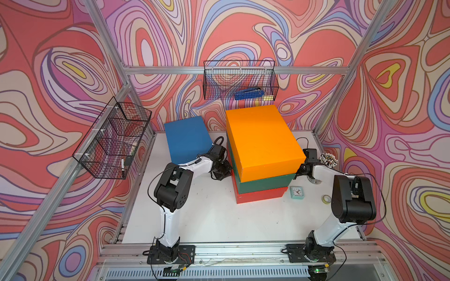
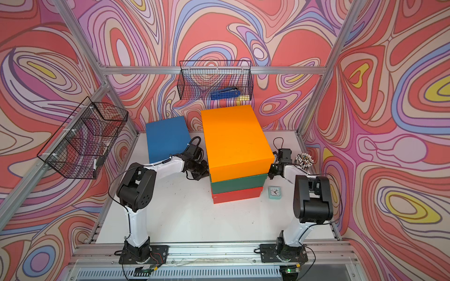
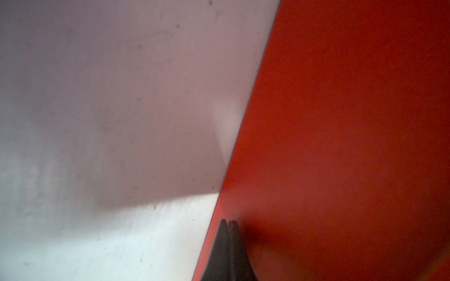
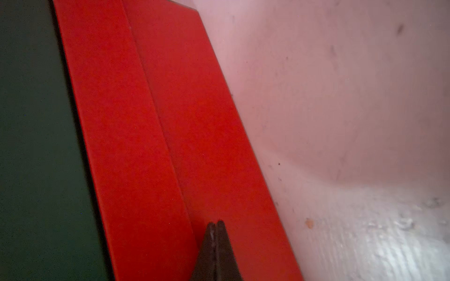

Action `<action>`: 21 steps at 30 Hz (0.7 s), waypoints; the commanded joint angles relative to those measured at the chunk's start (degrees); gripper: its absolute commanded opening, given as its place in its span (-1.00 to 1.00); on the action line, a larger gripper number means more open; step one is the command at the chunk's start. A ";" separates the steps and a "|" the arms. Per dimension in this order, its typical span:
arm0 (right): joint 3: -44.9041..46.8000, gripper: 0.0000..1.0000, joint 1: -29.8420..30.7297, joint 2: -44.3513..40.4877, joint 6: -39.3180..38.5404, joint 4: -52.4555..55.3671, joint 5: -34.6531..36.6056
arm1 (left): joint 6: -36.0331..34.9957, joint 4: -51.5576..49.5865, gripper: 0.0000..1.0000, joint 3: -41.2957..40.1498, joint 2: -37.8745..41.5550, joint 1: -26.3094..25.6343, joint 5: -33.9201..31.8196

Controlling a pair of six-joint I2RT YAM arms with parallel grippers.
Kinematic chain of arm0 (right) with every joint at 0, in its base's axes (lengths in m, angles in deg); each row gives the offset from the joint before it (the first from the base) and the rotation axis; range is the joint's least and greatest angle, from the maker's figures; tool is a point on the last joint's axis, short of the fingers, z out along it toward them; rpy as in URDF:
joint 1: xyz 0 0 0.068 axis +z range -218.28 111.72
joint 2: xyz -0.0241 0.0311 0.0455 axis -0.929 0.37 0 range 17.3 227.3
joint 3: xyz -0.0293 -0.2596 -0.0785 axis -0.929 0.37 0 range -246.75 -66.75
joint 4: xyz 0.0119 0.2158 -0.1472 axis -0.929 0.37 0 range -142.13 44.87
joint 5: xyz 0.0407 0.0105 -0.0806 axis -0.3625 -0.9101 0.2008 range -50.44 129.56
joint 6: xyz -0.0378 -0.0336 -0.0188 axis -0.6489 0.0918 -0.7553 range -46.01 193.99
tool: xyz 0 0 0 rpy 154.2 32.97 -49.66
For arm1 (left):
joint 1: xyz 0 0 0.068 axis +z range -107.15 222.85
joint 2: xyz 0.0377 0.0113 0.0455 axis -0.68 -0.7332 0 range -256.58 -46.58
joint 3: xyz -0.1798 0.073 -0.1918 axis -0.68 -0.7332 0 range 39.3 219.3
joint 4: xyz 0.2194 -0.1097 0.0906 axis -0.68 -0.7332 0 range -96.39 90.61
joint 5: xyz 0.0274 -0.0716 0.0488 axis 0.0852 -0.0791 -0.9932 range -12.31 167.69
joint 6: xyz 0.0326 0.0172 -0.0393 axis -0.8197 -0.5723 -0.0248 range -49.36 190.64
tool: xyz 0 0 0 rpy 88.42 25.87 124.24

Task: Stack the shoeboxes
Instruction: Move the shoeboxes to the center of the board.

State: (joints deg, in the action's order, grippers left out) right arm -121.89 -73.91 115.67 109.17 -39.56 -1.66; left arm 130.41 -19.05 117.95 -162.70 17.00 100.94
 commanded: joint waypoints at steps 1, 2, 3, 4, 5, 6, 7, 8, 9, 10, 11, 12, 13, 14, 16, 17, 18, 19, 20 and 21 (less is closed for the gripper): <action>0.28 -1.00 1.58 -1.67 -0.81 1.39 -2.49 | 1.05 9.55 -1.00 3.44 -2.29 2.52 0.48; 0.44 -1.00 1.50 -2.05 -0.86 1.63 -2.16 | 0.93 9.47 -1.00 3.44 -2.04 2.53 0.48; 0.47 -1.00 1.52 -2.48 -1.14 2.11 -1.73 | 0.76 9.31 -1.00 3.31 -1.74 2.47 0.48; 0.39 -1.00 1.58 -2.88 -1.38 2.59 -1.41 | 0.56 9.05 -1.00 3.23 -1.40 2.51 0.36; 0.24 -1.00 1.48 -3.45 -1.87 3.43 -0.84 | 0.23 8.65 -1.00 3.00 -0.97 2.50 0.29; 0.04 -1.00 1.58 -4.10 -2.40 4.28 -0.06 | -0.14 8.12 -0.97 2.88 -0.41 2.51 0.23; -0.21 -1.00 1.58 -4.71 -2.70 5.10 0.68 | -0.48 7.65 -0.96 2.67 0.10 2.52 0.06; -0.53 -1.00 1.56 -5.33 -3.19 6.03 1.56 | -0.87 7.13 -0.96 2.41 0.84 2.57 -0.26; -0.87 -1.00 1.50 -5.93 -3.57 6.86 2.35 | -1.15 6.86 -0.96 2.01 1.50 2.64 -0.54; -1.30 -1.00 1.50 -6.62 -3.99 7.88 3.13 | -1.35 6.51 -0.95 1.52 2.31 2.77 -0.81; -1.89 -1.00 1.41 -7.23 -4.30 8.92 3.89 | -1.56 6.26 -0.95 0.98 3.28 2.90 -0.99; -2.23 -1.00 1.16 -7.78 -4.39 9.64 4.35 | -1.73 6.02 -0.95 0.53 4.15 3.12 -1.14; -2.56 -1.00 0.77 -8.53 -4.40 10.27 4.72 | -1.95 5.52 -0.95 0.02 5.20 3.32 -1.44; -2.89 -1.00 0.18 -9.31 -4.35 10.80 4.94 | -2.11 5.07 -0.95 -0.51 6.43 3.54 -1.84; -4.38 -1.00 -0.88 -10.80 -5.02 13.36 6.54 | -2.79 3.42 -0.95 -1.50 8.88 3.81 -2.80; -5.71 -1.00 -1.13 -11.67 -6.01 15.42 8.37 | -3.18 2.38 -0.95 -1.98 10.48 4.01 -3.40; -7.11 -1.00 -1.14 -12.57 -6.96 17.25 10.35 | -3.56 1.44 -0.95 -2.27 11.73 4.11 -4.01; -8.71 -1.00 -1.14 -13.76 -7.97 19.20 12.64 | -4.19 0.37 -0.95 -2.53 13.24 4.20 -4.70; -10.40 -1.00 -1.12 -15.12 -8.72 21.18 15.07 | -4.62 -0.88 -0.95 -2.62 14.83 4.38 -5.46; -11.78 -1.00 -1.14 -16.19 -9.22 22.66 16.87 | -5.03 -1.84 -0.95 -2.67 16.15 4.40 -6.08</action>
State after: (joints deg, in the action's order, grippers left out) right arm -129.34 -74.81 103.60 103.38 -23.14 7.74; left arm 127.37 -16.67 116.05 -150.39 20.87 97.92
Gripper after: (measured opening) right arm 0.042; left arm 0.047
